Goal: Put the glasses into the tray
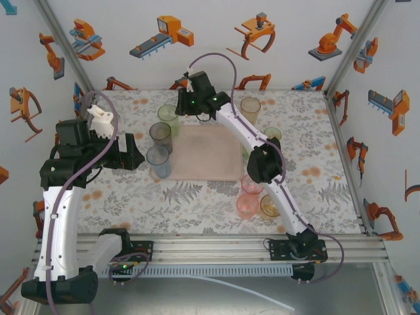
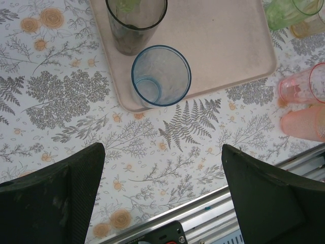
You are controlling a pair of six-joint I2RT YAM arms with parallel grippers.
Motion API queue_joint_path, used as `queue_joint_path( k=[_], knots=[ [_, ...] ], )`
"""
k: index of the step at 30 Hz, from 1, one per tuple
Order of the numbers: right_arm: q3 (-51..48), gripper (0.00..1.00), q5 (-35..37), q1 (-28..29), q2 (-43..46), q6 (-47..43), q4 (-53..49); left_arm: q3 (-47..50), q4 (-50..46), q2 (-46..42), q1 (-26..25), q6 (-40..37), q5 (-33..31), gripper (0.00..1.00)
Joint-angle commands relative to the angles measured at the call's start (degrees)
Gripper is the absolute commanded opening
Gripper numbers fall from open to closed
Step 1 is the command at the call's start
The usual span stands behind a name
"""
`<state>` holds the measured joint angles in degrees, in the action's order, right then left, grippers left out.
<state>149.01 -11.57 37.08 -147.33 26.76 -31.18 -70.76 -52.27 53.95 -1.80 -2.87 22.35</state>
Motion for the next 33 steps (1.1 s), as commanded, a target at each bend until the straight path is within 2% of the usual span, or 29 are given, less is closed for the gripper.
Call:
queue_joint_path(
  k=[1,15,22,26,33],
  knots=[
    [2.7,0.46,-1.9,-0.1,-0.6,1.8,3.2,-0.4,0.7,-0.2,0.4,1.1,1.2,0.88],
    [2.7,0.47,-4.4,-1.4,2.2,4.6,7.0,-0.5,0.4,-0.6,1.2,0.6,0.1,0.88],
    [-0.2,0.47,-0.5,-1.6,10.1,-0.8,0.3,-1.1,-1.2,-1.6,1.2,-3.4,-4.1,0.92],
    [-8.7,0.47,3.7,-1.6,19.8,-5.2,-5.5,-0.9,-3.0,-2.3,1.1,-6.5,-5.8,0.94],
    [-33.6,0.49,12.8,-1.1,41.2,-8.0,-11.7,0.6,-6.4,-4.0,1.1,-10.7,-5.6,0.98]
  ],
)
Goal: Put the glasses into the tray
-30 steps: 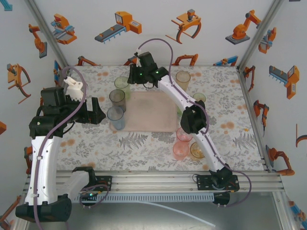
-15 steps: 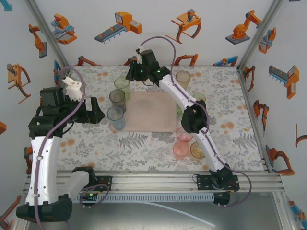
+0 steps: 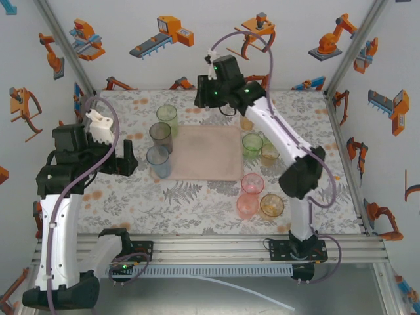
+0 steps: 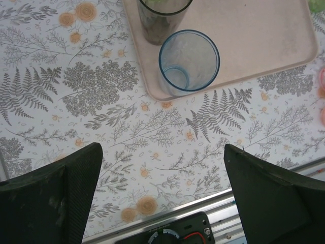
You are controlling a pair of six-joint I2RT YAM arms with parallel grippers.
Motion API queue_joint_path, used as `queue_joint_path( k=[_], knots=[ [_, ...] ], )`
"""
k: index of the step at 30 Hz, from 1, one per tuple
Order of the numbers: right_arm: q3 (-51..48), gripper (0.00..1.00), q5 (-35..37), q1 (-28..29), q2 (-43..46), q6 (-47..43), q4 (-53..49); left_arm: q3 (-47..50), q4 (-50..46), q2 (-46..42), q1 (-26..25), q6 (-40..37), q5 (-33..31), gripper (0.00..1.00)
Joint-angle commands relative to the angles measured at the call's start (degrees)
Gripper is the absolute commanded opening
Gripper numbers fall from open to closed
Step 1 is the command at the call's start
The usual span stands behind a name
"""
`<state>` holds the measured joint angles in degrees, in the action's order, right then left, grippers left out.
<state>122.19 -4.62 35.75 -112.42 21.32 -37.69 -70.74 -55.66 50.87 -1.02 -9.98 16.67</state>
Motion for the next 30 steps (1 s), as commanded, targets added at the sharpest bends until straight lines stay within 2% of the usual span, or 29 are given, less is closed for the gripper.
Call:
queue_joint_path(
  k=[1,6,9,12,20,25,30],
  knots=[
    [-11.0,0.51,8.5,0.4,9.6,-1.9,-5.8,0.7,-3.7,-1.4,0.3,-4.6,0.6,0.98],
    [-36.9,0.56,16.1,0.7,28.3,1.6,-1.8,2.6,-3.8,-4.6,0.3,-5.8,0.7,0.99],
    [-48.8,0.55,15.1,1.0,38.3,4.9,-1.1,3.2,-4.1,-5.4,0.4,-5.7,0.6,1.00],
    [-55.6,0.53,14.6,1.4,45.4,7.9,-3.3,3.8,-4.3,-5.7,0.3,-5.6,1.2,1.00],
    [-61.0,0.46,13.3,3.8,55.3,11.3,-12.2,6.0,-3.1,-5.8,0.4,-3.7,1.1,0.99],
    [-62.1,0.41,13.2,8.5,56.0,13.9,-13.7,6.9,-2.4,-6.0,0.3,-1.1,1.3,1.00],
    [-60.3,0.41,19.2,14.9,54.2,16.7,-18.8,6.5,-2.2,-6.2,0.3,-1.1,1.2,1.00]
  ],
)
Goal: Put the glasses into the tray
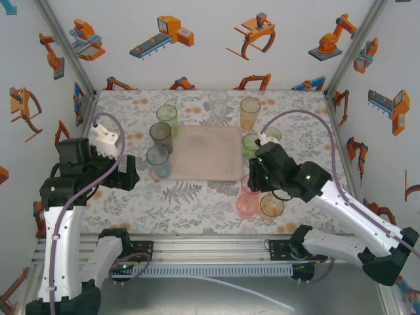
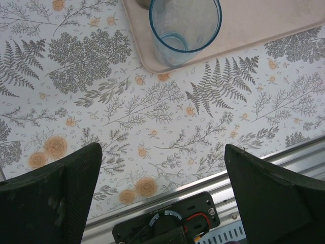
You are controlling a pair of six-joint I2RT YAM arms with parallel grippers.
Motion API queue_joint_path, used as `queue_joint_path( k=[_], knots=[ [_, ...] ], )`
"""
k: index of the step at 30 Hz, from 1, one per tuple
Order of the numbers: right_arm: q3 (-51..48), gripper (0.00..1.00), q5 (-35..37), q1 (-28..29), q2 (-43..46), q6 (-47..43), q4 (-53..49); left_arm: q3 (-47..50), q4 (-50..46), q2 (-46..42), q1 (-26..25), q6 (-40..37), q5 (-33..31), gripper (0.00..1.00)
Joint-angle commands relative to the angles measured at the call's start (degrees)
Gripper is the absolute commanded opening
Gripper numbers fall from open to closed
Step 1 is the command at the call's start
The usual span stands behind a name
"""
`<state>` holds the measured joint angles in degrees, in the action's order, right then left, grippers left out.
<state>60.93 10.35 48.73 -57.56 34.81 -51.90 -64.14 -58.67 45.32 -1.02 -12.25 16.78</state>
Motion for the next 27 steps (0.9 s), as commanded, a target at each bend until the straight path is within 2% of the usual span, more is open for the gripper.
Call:
queue_joint_path(
  k=[1,8,13,16,27],
  knots=[
    [1.0,0.41,4.2,2.8,-0.9,3.6,-4.8,-0.4,0.8,-0.6,0.3,1.1,1.1,1.00],
    [1.5,0.40,8.2,4.0,0.1,5.4,-4.4,-0.5,0.9,-0.9,0.3,1.9,2.9,1.00],
    [5.9,0.41,11.7,3.3,-0.8,3.2,-4.9,-0.5,0.8,-1.9,0.3,1.8,2.6,1.00],
    [10.5,0.43,11.1,-0.3,-3.8,0.7,-5.8,-1.2,0.6,-1.7,0.3,2.0,2.4,0.99],
    [26.2,0.46,0.0,-18.9,-17.4,-11.7,-1.5,-2.8,0.6,-0.2,0.3,1.5,2.8,0.99]
  ],
)
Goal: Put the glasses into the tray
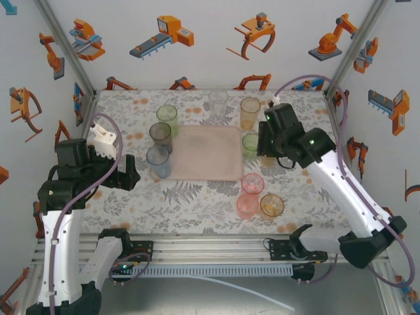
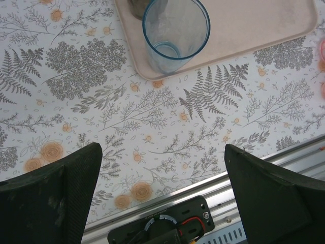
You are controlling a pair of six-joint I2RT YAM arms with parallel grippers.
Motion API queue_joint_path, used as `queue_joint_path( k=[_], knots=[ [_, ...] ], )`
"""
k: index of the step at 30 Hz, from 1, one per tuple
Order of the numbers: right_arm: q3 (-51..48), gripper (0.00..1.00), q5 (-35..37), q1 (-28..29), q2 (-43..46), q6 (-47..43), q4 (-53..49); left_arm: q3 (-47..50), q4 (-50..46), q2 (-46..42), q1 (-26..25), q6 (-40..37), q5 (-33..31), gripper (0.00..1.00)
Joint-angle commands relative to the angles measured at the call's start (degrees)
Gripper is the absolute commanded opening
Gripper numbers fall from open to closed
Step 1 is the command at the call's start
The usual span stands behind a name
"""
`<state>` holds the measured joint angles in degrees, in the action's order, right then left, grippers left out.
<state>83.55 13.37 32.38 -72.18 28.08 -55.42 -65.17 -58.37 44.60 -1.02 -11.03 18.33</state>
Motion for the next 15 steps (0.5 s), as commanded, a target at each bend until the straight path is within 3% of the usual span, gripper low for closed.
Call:
queue_joint_path(
  k=[1,15],
  knots=[
    [5.0,0.46,-3.8,-3.8,-4.7,-5.7,2.7,-1.9,0.4,0.6,0.3,0.3,1.2,0.99],
    [16.4,0.49,-10.3,-14.1,-23.5,-8.2,12.9,1.4,1.1,-2.7,0.4,0.1,2.6,0.99]
  ],
)
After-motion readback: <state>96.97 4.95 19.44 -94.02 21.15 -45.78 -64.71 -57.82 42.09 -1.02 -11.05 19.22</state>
